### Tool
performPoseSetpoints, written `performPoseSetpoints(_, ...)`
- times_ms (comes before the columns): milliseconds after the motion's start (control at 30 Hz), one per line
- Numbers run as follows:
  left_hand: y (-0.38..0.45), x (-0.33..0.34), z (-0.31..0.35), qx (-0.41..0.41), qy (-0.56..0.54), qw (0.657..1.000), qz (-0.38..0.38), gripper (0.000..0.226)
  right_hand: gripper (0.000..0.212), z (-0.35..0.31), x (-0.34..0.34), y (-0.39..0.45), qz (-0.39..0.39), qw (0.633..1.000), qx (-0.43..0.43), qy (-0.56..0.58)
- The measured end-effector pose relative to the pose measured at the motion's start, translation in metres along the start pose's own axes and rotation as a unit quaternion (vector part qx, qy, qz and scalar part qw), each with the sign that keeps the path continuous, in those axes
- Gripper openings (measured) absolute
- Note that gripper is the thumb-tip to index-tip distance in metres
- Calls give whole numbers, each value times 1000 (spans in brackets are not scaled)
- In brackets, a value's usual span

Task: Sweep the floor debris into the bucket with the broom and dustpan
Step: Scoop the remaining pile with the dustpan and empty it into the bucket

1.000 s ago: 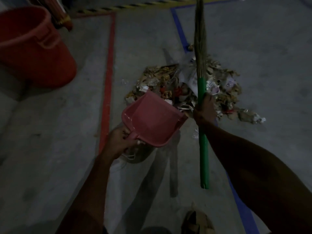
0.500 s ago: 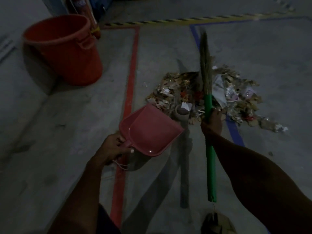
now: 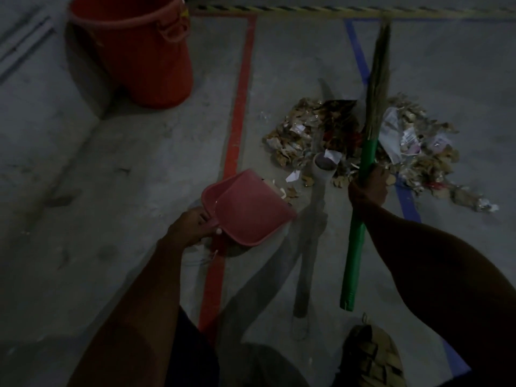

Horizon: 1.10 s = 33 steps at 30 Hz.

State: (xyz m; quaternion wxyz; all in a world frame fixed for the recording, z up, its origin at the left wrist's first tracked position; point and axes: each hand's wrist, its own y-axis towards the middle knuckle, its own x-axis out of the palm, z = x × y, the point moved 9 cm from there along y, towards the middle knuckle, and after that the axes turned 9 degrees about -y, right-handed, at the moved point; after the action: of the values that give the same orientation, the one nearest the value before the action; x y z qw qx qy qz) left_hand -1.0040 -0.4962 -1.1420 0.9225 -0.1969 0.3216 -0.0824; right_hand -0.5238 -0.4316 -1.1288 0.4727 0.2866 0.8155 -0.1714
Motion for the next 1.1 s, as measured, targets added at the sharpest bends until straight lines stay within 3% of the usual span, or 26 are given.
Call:
performPoseSetpoints(100, 2, 2, -10, -49, 97, 994, 30, 72, 41, 2, 8, -5, -21, 1000, -13, 3)
performPoseSetpoints(200, 4, 11, -8, -48, 182, 982, 21, 107, 48, -1, 11, -9, -25, 999, -19, 7)
performPoseSetpoints(367, 11, 14, -2, -20, 262, 964, 32, 87, 42, -5, 7, -3, -15, 999, -41, -9)
performPoseSetpoints(467, 17, 6, -6, -26, 254, 966, 34, 77, 47, -2, -3, 2, -1, 999, -46, -27)
performPoseSetpoints(600, 22, -3, -9, -19, 222, 975, 27, 106, 66, 16, -9, 13, -2, 1000, 3, -23)
performPoseSetpoints(900, 38, 3, 6, -25, 239, 970, 35, 99, 36, 44, 6, 31, -74, 996, 13, -42)
performPoseSetpoints(1033, 47, 11, 22, -21, 243, 968, 48, 87, 40, 45, -4, 34, -42, 999, -1, -34)
performPoseSetpoints(1100, 49, 18, 31, -14, 224, 973, 51, 93, 48, 45, -8, 37, -29, 999, -20, -15)
